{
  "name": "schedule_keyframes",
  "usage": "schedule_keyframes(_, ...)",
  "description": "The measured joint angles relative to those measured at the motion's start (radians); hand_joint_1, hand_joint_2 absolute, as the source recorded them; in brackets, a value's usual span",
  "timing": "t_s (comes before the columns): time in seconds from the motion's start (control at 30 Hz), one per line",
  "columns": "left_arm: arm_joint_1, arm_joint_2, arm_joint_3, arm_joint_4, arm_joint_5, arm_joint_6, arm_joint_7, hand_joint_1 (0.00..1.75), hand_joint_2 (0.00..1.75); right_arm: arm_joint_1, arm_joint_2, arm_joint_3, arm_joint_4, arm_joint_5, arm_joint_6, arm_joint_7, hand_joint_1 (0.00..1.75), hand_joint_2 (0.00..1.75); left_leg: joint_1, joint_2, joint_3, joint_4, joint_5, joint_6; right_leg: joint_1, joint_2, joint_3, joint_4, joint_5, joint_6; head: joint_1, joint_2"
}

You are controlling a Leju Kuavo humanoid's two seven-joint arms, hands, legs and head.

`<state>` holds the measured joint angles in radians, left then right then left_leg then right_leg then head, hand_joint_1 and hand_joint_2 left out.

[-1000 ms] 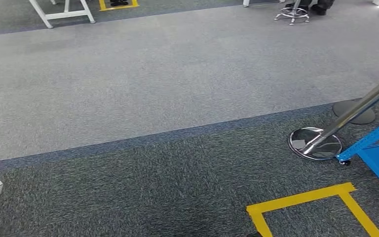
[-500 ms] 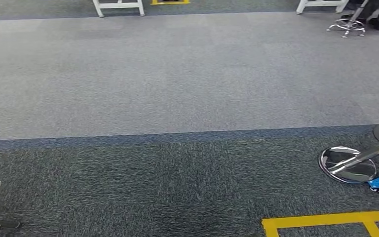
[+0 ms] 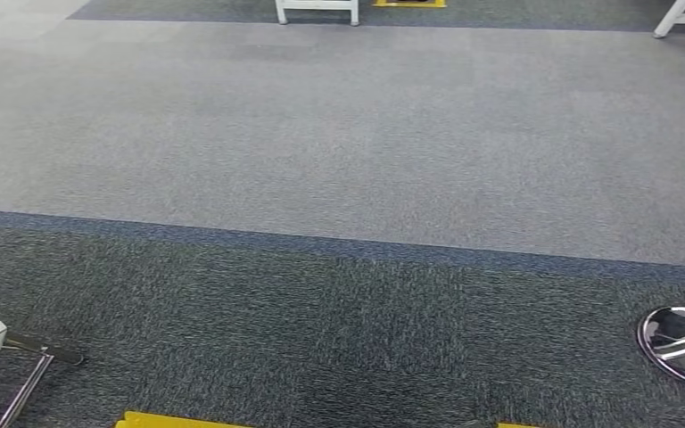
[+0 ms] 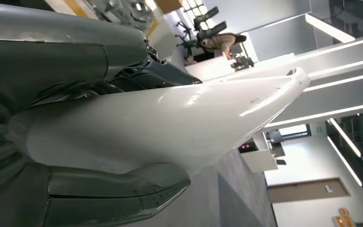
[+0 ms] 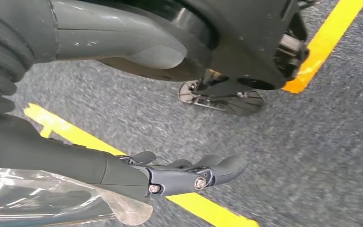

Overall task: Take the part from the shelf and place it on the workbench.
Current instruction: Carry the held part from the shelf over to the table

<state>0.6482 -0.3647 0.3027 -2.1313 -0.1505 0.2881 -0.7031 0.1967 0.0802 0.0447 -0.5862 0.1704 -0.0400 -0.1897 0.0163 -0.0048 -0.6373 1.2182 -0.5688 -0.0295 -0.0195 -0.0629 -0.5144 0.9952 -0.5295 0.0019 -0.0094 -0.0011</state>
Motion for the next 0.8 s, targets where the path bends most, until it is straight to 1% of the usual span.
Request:
schedule_keyframes(0.03,-0.001,0.0,-0.002,0.0,-0.001,0.0,0.0,1.75,1.75,0.001,-0.002,0.009,-0.006,-0.006,-0.002,0.002,0.0,1.75,0.001,0.016,0.033,-0.067,0.035,0.0,0.0,-0.012,0.003,0.0,-0.004,0.003,0.0,0.0)
schedule_keyframes(0.07,-0.002,0.0,-0.005,0.0,-0.002,0.0,0.0,1.75,1.75,0.002,-0.005,0.016,-0.011,-0.011,-0.003,0.003,0.0,1.75,-0.001,0.038,0.064,-0.128,0.057,0.002,0.002,-0.022,0.007,0.001,-0.01,0.008,0.0,0.0)
schedule_keyframes(0.1,-0.003,0.0,-0.008,0.0,-0.004,0.001,0.0,1.75,1.75,0.002,-0.007,0.022,-0.015,-0.015,-0.005,0.004,0.0,1.75,-0.003,0.055,0.086,-0.172,0.069,0.007,0.004,-0.031,0.012,0.001,-0.015,0.015,0.001,0.0)
schedule_keyframes(0.13,-0.005,0.001,-0.011,0.0,-0.005,0.003,0.0,1.75,1.75,0.003,-0.009,0.028,-0.019,-0.019,-0.006,0.006,0.0,1.75,-0.007,0.065,0.096,-0.194,0.07,0.013,0.005,-0.04,0.017,0.001,-0.02,0.022,0.002,0.0)
schedule_keyframes(0.17,-0.006,0.001,-0.013,0.0,-0.008,0.009,0.0,1.75,1.75,0.003,-0.011,0.035,-0.024,-0.024,-0.008,0.009,0.0,1.75,-0.012,0.063,0.096,-0.197,0.066,0.02,0.006,-0.048,0.025,0.0,-0.022,0.029,0.002,0.0)
schedule_keyframes(0.2,-0.006,0.002,-0.014,-0.001,-0.012,0.019,0.0,1.75,1.75,0.002,-0.013,0.043,-0.03,-0.029,-0.01,0.011,0.0,1.75,-0.014,0.05,0.095,-0.199,0.067,0.028,0.003,-0.057,0.032,-0.002,-0.023,0.034,0.003,0.0)
schedule_keyframes(0.23,-0.006,0.002,-0.014,-0.005,-0.018,0.032,0.0,1.75,1.75,0.001,-0.014,0.052,-0.035,-0.035,-0.012,0.013,0.0,1.75,-0.014,0.041,0.095,-0.202,0.069,0.035,0.001,-0.052,0.036,0.0,-0.027,0.04,0.002,0.0)
schedule_keyframes(0.27,-0.007,0.001,-0.014,-0.011,-0.025,0.049,0.0,1.75,1.75,-0.001,-0.017,0.061,-0.04,-0.042,-0.014,0.015,0.0,1.75,-0.014,0.031,0.096,-0.205,0.072,0.043,-0.002,-0.031,0.032,0.014,-0.039,0.044,0.004,0.0)
schedule_keyframes(0.3,-0.009,0.001,-0.015,-0.018,-0.031,0.064,0.0,1.75,1.75,-0.002,-0.019,0.07,-0.044,-0.048,-0.015,0.016,0.0,1.75,-0.012,0.022,0.097,-0.208,0.075,0.05,-0.003,-0.003,0.015,0.049,-0.061,0.046,0.006,0.0)
schedule_keyframes(0.33,-0.011,0.001,-0.016,-0.025,-0.035,0.077,0.0,1.75,1.75,-0.001,-0.021,0.079,-0.045,-0.055,-0.017,0.017,0.0,1.75,-0.011,0.013,0.098,-0.209,0.076,0.056,-0.004,0.029,-0.014,0.107,-0.091,0.047,0.009,0.0)
schedule_keyframes(0.37,-0.013,0.001,-0.017,-0.03,-0.037,0.087,0.0,1.75,1.75,0.001,-0.023,0.088,-0.046,-0.061,-0.018,0.019,0.0,1.75,-0.011,0.001,0.097,-0.208,0.075,0.06,-0.003,0.049,-0.052,0.18,-0.122,0.045,0.011,0.0)
schedule_keyframes(0.4,-0.014,0.001,-0.018,-0.034,-0.038,0.094,0.0,1.75,1.75,0.004,-0.025,0.095,-0.047,-0.067,-0.019,0.02,0.0,1.75,-0.013,-0.012,0.098,-0.208,0.075,0.063,-0.002,0.057,-0.09,0.249,-0.143,0.044,0.012,0.0)
schedule_keyframes(0.43,-0.014,0.001,-0.019,-0.038,-0.038,0.101,0.0,1.75,1.75,0.008,-0.027,0.103,-0.048,-0.073,-0.021,0.021,0.0,1.75,-0.014,-0.026,0.099,-0.208,0.074,0.064,0.0,0.061,-0.12,0.292,-0.146,0.042,0.012,0.0)
schedule_keyframes(0.47,-0.013,0.001,-0.02,-0.042,-0.038,0.108,0.0,1.75,1.75,0.011,-0.031,0.111,-0.048,-0.079,-0.024,0.022,0.0,1.75,-0.015,-0.042,0.101,-0.208,0.073,0.064,0.0,0.063,-0.133,0.298,-0.128,0.039,0.012,0.0)
schedule_keyframes(0.5,-0.013,0.001,-0.021,-0.047,-0.038,0.116,0.0,1.75,1.75,0.012,-0.034,0.118,-0.049,-0.085,-0.027,0.023,0.0,1.75,-0.016,-0.057,0.104,-0.208,0.072,0.064,0.001,0.067,-0.127,0.263,-0.092,0.036,0.012,0.0)
schedule_keyframes(0.53,-0.013,0.001,-0.022,-0.051,-0.037,0.124,0.0,1.75,1.75,0.013,-0.038,0.125,-0.049,-0.091,-0.03,0.024,0.0,1.75,-0.016,-0.072,0.107,-0.208,0.071,0.064,0.001,0.079,-0.107,0.199,-0.046,0.031,0.012,0.0)
schedule_keyframes(0.57,-0.014,0.001,-0.023,-0.054,-0.037,0.132,0.0,1.75,1.75,0.013,-0.042,0.132,-0.05,-0.097,-0.033,0.025,0.0,1.75,-0.017,-0.085,0.109,-0.207,0.068,0.061,0.001,0.105,-0.083,0.129,-0.01,0.027,0.012,0.0)
schedule_keyframes(0.6,-0.014,0.001,-0.025,-0.057,-0.037,0.138,0.0,1.75,1.75,0.013,-0.045,0.137,-0.051,-0.101,-0.035,0.025,0.0,1.75,-0.017,-0.098,0.109,-0.205,0.066,0.058,0.0,0.126,-0.061,0.071,0.012,0.025,0.011,0.0)
schedule_keyframes(0.63,-0.013,0.001,-0.026,-0.06,-0.036,0.143,0.0,1.75,1.75,0.014,-0.048,0.143,-0.053,-0.104,-0.036,0.027,0.0,1.75,-0.016,-0.11,0.107,-0.204,0.064,0.053,0.001,0.143,-0.044,0.034,0.02,0.023,0.011,0.0)
schedule_keyframes(0.67,-0.013,0.001,-0.028,-0.062,-0.036,0.146,0.0,1.75,1.75,0.014,-0.05,0.148,-0.055,-0.106,-0.037,0.028,0.0,1.75,-0.014,-0.121,0.103,-0.204,0.064,0.046,0.001,0.149,-0.035,0.021,0.016,0.021,0.011,0.0)
schedule_keyframes(0.7,-0.012,0.001,-0.03,-0.065,-0.035,0.147,0.0,1.75,1.75,0.014,-0.05,0.152,-0.056,-0.107,-0.037,0.029,0.0,1.75,-0.011,-0.133,0.1,-0.205,0.065,0.04,0.002,0.138,-0.029,0.015,0.016,0.019,0.011,0.0)
schedule_keyframes(0.73,-0.01,0.001,-0.031,-0.067,-0.035,0.15,0.0,1.75,1.75,0.014,-0.051,0.156,-0.059,-0.108,-0.037,0.029,0.0,1.75,-0.01,-0.132,0.098,-0.204,0.064,0.034,0.002,0.127,-0.024,0.012,0.017,0.014,0.011,0.0)
schedule_keyframes(0.77,-0.009,0.002,-0.031,-0.07,-0.036,0.154,0.0,1.75,1.75,0.013,-0.052,0.159,-0.061,-0.11,-0.039,0.029,0.0,1.75,-0.01,-0.113,0.095,-0.195,0.058,0.029,0.0,0.114,-0.021,0.007,0.019,0.01,0.01,0.0)
schedule_keyframes(0.8,-0.01,0.002,-0.033,-0.072,-0.037,0.16,0.0,1.75,1.75,0.014,-0.053,0.163,-0.063,-0.114,-0.041,0.029,0.0,1.75,-0.011,-0.084,0.083,-0.169,0.041,0.024,-0.001,0.1,-0.018,0.003,0.02,0.005,0.008,0.0)
